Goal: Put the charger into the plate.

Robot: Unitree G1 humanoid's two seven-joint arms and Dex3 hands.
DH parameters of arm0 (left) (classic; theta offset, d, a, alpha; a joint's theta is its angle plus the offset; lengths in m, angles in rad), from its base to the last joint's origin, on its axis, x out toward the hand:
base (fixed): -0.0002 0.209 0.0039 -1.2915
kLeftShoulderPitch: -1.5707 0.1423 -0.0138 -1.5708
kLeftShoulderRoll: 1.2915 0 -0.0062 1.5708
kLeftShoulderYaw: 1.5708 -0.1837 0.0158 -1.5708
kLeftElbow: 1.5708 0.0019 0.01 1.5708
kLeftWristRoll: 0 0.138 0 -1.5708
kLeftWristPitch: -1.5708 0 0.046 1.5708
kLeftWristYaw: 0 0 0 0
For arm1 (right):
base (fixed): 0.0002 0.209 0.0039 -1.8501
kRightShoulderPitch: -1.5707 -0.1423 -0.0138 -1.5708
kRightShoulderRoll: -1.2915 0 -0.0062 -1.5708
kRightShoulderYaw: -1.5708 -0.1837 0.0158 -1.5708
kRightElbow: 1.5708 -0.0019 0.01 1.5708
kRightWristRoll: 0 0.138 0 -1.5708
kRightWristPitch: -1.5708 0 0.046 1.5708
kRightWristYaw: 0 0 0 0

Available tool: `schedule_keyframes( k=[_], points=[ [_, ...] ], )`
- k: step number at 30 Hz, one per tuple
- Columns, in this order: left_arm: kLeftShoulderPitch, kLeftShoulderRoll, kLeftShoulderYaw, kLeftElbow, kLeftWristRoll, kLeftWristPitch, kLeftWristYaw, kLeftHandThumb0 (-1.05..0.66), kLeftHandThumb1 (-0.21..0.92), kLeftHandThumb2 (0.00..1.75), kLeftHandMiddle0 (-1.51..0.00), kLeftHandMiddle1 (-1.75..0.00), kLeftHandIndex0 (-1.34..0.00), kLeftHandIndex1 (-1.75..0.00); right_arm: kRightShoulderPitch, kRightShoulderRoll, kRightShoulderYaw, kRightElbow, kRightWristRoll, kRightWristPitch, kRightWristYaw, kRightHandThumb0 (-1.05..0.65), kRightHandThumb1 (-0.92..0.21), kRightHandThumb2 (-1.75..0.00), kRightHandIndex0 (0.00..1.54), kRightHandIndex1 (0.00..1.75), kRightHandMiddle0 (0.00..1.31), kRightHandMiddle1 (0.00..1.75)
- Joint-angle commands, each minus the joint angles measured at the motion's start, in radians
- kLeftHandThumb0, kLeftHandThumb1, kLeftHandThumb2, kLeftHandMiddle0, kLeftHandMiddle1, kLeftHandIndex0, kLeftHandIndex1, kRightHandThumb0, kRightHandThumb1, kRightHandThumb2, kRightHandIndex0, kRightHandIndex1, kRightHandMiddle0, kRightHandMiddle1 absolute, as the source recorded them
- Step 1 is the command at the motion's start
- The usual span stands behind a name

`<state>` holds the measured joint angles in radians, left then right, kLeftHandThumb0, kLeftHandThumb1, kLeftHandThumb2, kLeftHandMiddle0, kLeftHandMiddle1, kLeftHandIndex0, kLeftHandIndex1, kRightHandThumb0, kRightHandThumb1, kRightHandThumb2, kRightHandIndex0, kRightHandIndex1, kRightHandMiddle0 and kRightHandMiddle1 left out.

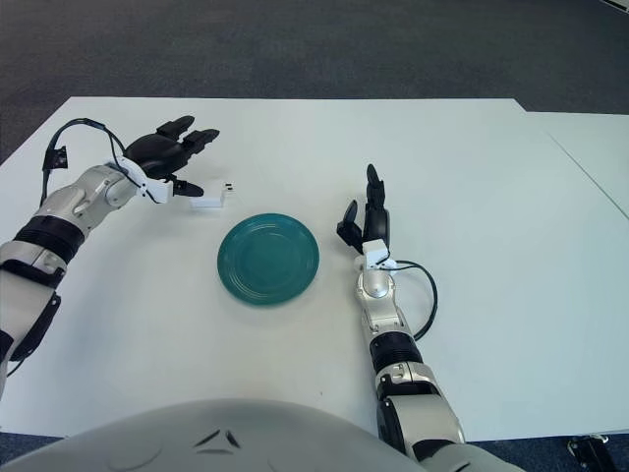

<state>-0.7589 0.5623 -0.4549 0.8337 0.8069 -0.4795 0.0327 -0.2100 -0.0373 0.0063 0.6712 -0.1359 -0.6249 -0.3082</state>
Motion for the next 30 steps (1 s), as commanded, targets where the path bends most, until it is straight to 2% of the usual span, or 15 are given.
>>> schedule_keyframes(
  k=[1,30],
  points=[
    [-0.028,-0.004,-0.009,0.015,0.002,0.012,0.006,-1.05,0.92,0.22,0.0,0.0,0.0,-0.37,0.09,0.005,0.009,0.099,-0.036,-0.008,-0.018,-0.96,-0.92,-1.04,0.04,0.0,0.0,0.18],
    [-0.065,-0.06,-0.055,0.159,0.0,0.056,0.005,-1.05,0.92,0.24,0.0,0.0,0.0,-0.36,0.091,0.012,0.008,0.104,0.002,-0.017,0.022,-0.95,-0.92,-1.02,0.02,0.0,0.0,0.1]
  ],
)
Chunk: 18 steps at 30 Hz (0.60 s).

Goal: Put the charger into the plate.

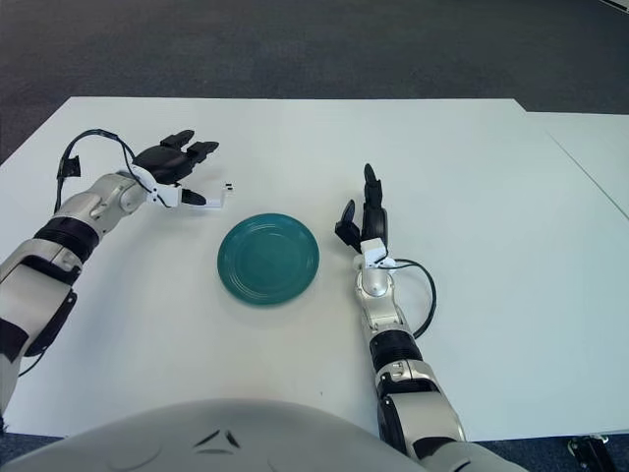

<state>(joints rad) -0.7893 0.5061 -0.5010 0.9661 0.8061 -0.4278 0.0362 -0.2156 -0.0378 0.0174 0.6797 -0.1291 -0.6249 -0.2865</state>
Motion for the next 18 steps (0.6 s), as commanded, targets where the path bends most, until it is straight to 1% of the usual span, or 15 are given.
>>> schedule_keyframes(
  k=[1,6,18],
  points=[
    [-0.035,-0.005,-0.011,0.032,0.001,0.004,0.002,-1.05,0.92,0.24,0.0,0.0,0.0,-0.36,0.097,0.013,-0.005,0.096,-0.005,-0.018,-0.002,-0.95,-0.92,-1.02,0.02,0.0,0.01,0.1],
    [-0.041,-0.008,-0.02,0.054,0.002,0.0,0.011,-1.05,0.92,0.27,0.0,0.0,0.0,-0.37,0.094,0.02,-0.013,0.101,-0.006,-0.017,-0.008,-0.96,-0.92,-1.01,0.03,0.01,0.01,0.12],
    [-0.042,-0.019,-0.046,0.099,0.004,0.001,0.004,-1.04,0.92,0.33,0.0,0.0,0.0,-0.37,0.084,0.018,-0.009,0.134,-0.028,-0.07,-0.026,-0.97,-0.92,-1.02,0.03,0.0,0.0,0.14]
  ],
)
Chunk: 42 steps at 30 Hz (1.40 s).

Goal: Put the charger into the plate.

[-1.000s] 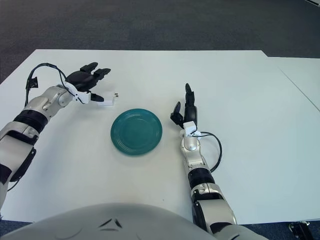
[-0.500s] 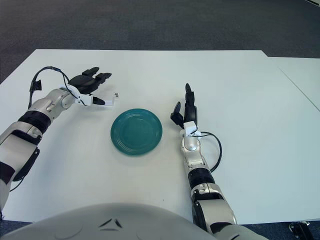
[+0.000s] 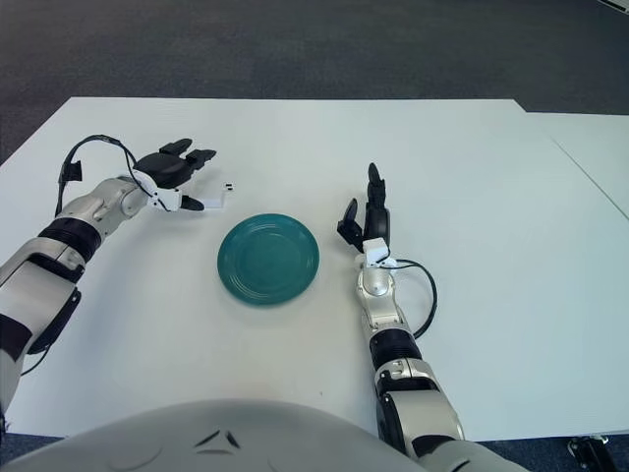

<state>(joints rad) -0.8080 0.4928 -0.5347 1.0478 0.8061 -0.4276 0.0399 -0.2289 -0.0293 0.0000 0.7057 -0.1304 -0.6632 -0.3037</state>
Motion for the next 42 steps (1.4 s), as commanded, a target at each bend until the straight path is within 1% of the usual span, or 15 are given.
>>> schedule_keyframes(
  k=[1,13,21,31,37,42],
  points=[
    [-0.023,-0.008,-0.015,0.022,0.004,0.001,-0.002,-1.04,0.92,0.34,0.0,0.0,0.0,-0.37,0.099,0.008,0.01,0.107,-0.028,-0.032,-0.008,-0.97,-0.92,-1.02,0.03,0.0,0.0,0.13],
    [-0.021,-0.024,-0.023,0.05,-0.015,-0.002,-0.025,-1.05,0.92,0.37,0.0,0.0,0.0,-0.39,0.101,0.013,0.006,0.107,-0.014,-0.015,-0.001,-0.96,-0.92,-1.02,0.03,0.0,0.0,0.11],
    [-0.025,-0.042,-0.024,0.083,-0.024,0.004,-0.044,-1.05,0.92,0.47,0.0,0.0,0.0,-0.41,0.107,0.014,0.002,0.111,-0.008,-0.034,0.012,-0.95,-0.92,-1.01,0.02,0.0,0.0,0.1],
    [-0.032,-0.072,-0.017,0.138,-0.039,0.025,-0.07,-1.05,0.92,0.59,0.0,0.0,0.0,-0.42,0.118,0.009,0.011,0.098,-0.016,-0.03,0.027,-0.94,-0.92,-1.03,0.0,0.0,0.0,0.07],
    [-0.033,-0.099,-0.021,0.182,-0.046,0.051,-0.069,-1.05,0.92,0.63,0.0,0.0,0.0,-0.42,0.141,0.008,0.014,0.072,-0.016,-0.049,0.035,-0.93,-0.92,-1.03,0.0,0.0,0.0,0.07],
    [-0.028,-0.107,-0.023,0.193,-0.056,0.057,-0.069,-1.05,0.92,0.65,0.0,0.0,0.0,-0.42,0.166,0.009,0.019,0.043,-0.007,-0.066,0.058,-0.94,-0.92,-1.02,0.0,0.0,0.0,0.07]
  ],
)
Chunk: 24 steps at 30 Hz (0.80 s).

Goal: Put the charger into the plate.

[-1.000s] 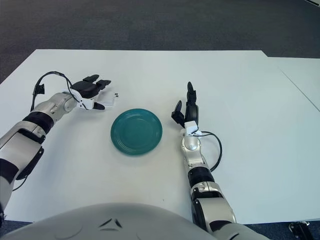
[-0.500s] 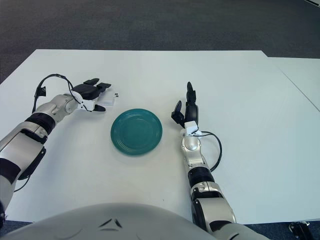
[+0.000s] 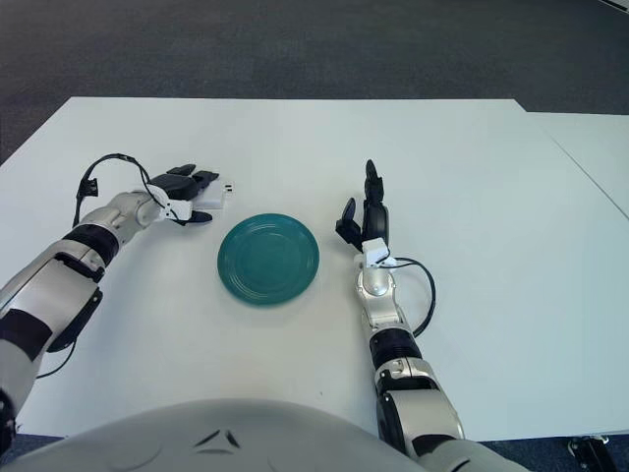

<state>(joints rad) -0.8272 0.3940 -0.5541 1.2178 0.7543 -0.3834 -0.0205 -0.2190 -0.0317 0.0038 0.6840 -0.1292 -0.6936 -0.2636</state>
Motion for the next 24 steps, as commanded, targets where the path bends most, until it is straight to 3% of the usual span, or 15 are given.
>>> schedule_keyframes(
  k=[1,24],
  points=[
    [-0.007,-0.012,-0.005,0.029,-0.005,0.017,-0.007,-1.05,0.92,0.66,0.0,0.0,0.0,-0.42,0.167,0.01,0.018,0.051,-0.005,-0.041,0.03,-0.94,-0.92,-1.02,0.0,0.0,0.0,0.07],
    [0.039,-0.044,-0.017,0.098,-0.016,0.056,0.028,-1.0,0.92,0.75,-0.1,-0.02,0.0,-0.55,0.476,-0.02,0.018,-0.352,0.091,-0.006,0.211,-0.95,-0.92,-0.97,0.0,0.0,0.0,0.0]
  ],
)
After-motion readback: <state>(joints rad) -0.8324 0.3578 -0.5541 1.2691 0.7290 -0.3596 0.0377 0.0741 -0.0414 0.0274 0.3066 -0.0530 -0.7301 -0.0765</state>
